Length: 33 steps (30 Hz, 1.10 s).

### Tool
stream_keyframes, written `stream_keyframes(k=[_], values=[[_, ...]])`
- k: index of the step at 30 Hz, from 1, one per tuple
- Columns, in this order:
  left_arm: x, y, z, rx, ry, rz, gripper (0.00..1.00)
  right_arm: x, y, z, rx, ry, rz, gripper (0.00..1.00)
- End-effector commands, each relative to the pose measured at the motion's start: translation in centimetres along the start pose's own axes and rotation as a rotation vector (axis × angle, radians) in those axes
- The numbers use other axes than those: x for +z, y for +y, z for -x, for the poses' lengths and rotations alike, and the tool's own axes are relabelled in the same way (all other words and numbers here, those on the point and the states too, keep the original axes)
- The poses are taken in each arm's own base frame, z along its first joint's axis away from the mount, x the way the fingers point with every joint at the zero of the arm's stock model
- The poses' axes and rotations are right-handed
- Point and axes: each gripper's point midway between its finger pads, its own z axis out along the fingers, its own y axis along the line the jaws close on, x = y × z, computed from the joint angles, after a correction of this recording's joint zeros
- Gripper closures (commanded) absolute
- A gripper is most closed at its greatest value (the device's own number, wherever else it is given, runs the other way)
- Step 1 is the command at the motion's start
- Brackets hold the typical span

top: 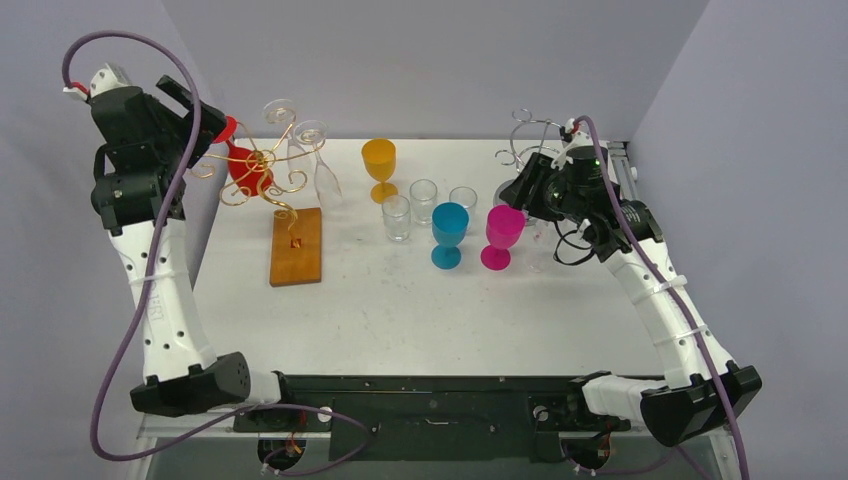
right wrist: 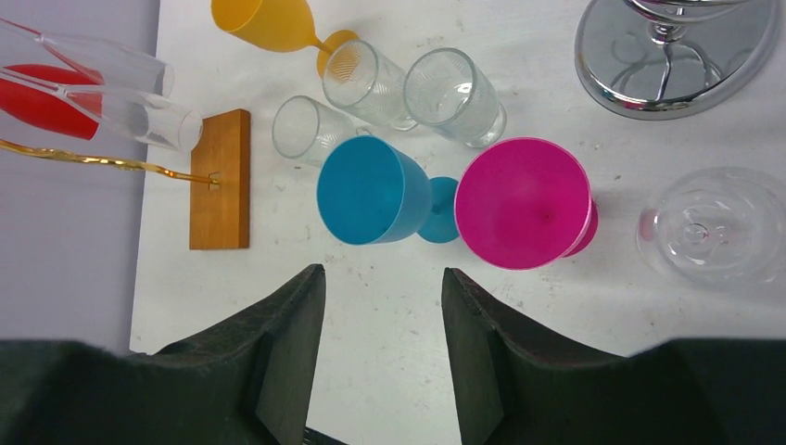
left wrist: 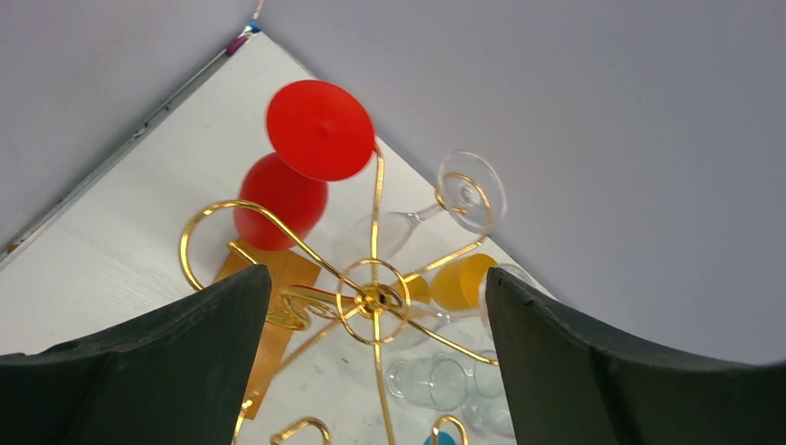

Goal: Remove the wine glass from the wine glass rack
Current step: Pick up the wine glass from the wine rack.

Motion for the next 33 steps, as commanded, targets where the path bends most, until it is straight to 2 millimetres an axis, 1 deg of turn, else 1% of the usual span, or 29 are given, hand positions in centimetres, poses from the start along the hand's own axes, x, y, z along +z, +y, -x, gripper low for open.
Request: stream_keyframes(k=[1, 2, 3, 4, 5, 9, 10, 13, 16, 19, 27, 33], values=[[2.1, 1.5, 2.1, -0.034, -0.025, 0.013, 0.19, -0.4, 2.1, 1.1, -0.03, -0.035, 0.094, 0.55], [2.9, 2.2, 2.3, -0.042, -0.028, 0.031, 0.2, -0.4, 2.1, 1.1, -0.029, -0.036, 0.097, 0.55], [3.2, 2.4, 2.3, -0.046, -0.02, 0.027, 0.22, -0.4, 2.1, 1.1, -0.03, -0.036, 0.098, 0.55], [4.0, 3.2, 2.7, -0.061, -0.024, 0.039, 0.23, -0.5, 2.1, 1.1, -0.031, -0.038, 0.099, 0.55], [4.7, 3.9, 2.7, -0.075, -0.009, 0.041, 0.27, -0.4, 2.1, 1.1, -0.032, -0.037, 0.099, 0.55], [6.7, 5.3, 3.0, -0.09, 0.015, 0.038, 0.38, -0.3, 2.2, 1.0, -0.03, -0.028, 0.108, 0.55], [7.0, 5.5, 3.1, -0.083, 0.017, 0.037, 0.39, -0.3, 2.2, 1.0, -0.03, -0.028, 0.109, 0.55], [8.4, 6.6, 2.5, -0.087, 0.055, 0.046, 0.44, -0.2, 2.1, 0.8, -0.031, -0.023, 0.108, 0.55], [9.5, 7.2, 1.8, -0.092, 0.083, 0.043, 0.46, 0.0, 2.1, 0.7, -0.031, -0.019, 0.106, 0.55], [10.7, 7.4, 1.3, -0.105, 0.103, 0.012, 0.47, 0.1, 2.0, 0.6, -0.032, -0.015, 0.105, 0.55], [13.5, 7.5, -0.1, -0.165, 0.149, -0.048, 0.52, 0.4, 1.6, 0.4, -0.032, -0.01, 0.093, 0.55], [14.8, 7.5, -0.6, -0.206, 0.163, -0.074, 0.57, 0.6, 1.3, 0.3, -0.031, -0.005, 0.086, 0.55]])
